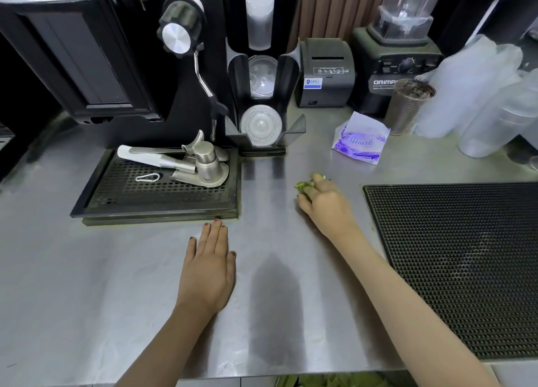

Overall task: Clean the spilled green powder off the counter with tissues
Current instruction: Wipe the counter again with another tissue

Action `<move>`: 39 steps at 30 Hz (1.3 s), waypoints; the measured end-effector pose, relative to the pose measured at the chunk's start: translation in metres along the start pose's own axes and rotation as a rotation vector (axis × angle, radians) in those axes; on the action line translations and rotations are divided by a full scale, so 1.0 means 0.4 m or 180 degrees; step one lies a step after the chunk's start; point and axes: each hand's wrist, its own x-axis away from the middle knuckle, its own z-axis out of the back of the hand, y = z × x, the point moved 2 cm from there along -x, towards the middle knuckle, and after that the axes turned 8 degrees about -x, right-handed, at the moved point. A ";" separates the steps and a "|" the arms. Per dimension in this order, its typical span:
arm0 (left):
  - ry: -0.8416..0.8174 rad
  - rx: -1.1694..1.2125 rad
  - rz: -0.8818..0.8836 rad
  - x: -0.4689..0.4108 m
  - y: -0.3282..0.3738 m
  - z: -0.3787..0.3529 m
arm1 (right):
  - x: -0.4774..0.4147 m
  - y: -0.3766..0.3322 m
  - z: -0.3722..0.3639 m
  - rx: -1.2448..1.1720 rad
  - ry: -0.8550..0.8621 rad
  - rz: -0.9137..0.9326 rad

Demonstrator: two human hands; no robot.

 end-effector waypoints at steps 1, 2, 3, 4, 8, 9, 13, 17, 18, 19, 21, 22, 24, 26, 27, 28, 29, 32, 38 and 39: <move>0.0001 0.0007 0.0001 0.001 0.001 0.000 | -0.006 -0.001 -0.007 0.0013 0.0098 0.0060; 0.0006 0.0016 0.0001 0.000 0.001 0.001 | -0.008 -0.006 -0.011 0.0067 0.0020 0.0062; 0.0008 0.0023 -0.0001 0.000 0.001 0.001 | -0.008 -0.009 -0.017 0.0149 -0.0110 0.0056; 0.0004 0.0023 -0.0007 0.000 0.001 0.001 | -0.006 -0.008 -0.024 0.0183 -0.0272 0.0032; 0.0003 0.0058 -0.0012 -0.001 -0.001 0.000 | 0.058 -0.020 -0.028 0.0148 -0.0243 0.0026; 0.0022 0.0079 -0.0013 -0.002 -0.001 -0.002 | 0.083 -0.023 -0.029 0.0182 -0.0221 0.0037; 0.0039 0.0032 -0.0029 -0.002 0.000 -0.004 | 0.100 0.041 0.001 0.0424 -0.0066 -0.0405; -0.0017 -0.0034 -0.0022 -0.002 0.001 0.001 | -0.008 0.123 0.054 0.0648 -0.0006 -0.0781; -0.0011 -0.0035 -0.0031 -0.002 0.002 0.000 | -0.027 0.128 0.057 0.0707 -0.0098 -0.0774; -0.0002 -0.0028 -0.0042 -0.002 0.001 -0.001 | -0.037 0.129 0.055 0.0784 -0.0187 -0.0750; -0.0009 -0.0039 -0.0055 -0.002 -0.002 -0.004 | -0.031 0.127 0.053 0.0898 -0.0289 -0.0696; -0.0012 -0.0052 -0.0059 -0.003 -0.003 -0.005 | -0.015 0.128 0.053 0.0961 -0.0330 -0.0669; -0.0012 -0.0073 -0.0071 -0.003 -0.001 -0.006 | 0.033 0.132 0.056 0.1087 -0.0344 -0.0629; 0.0003 -0.0083 -0.0063 -0.003 -0.001 -0.006 | 0.092 0.127 0.065 0.1166 -0.0137 -0.0552; 0.0003 -0.0092 -0.0058 -0.003 -0.001 -0.005 | 0.126 0.124 0.065 0.1186 -0.0002 -0.0479; 0.0009 -0.0098 -0.0053 -0.002 0.000 -0.005 | 0.166 0.119 0.064 0.1210 0.0096 -0.0402; 0.0014 -0.0105 -0.0043 -0.002 -0.001 -0.006 | 0.208 0.112 0.061 0.1245 0.0137 -0.0334; -0.0020 -0.0081 -0.0011 -0.001 0.001 -0.006 | 0.301 0.091 0.056 0.1307 0.0018 -0.0424; -0.0046 -0.0060 -0.0028 -0.001 0.001 0.000 | 0.214 0.092 0.045 0.0916 0.0015 -0.0858; -0.0054 -0.0057 -0.0037 0.000 0.002 0.002 | 0.211 0.086 0.046 0.0873 -0.0120 -0.0917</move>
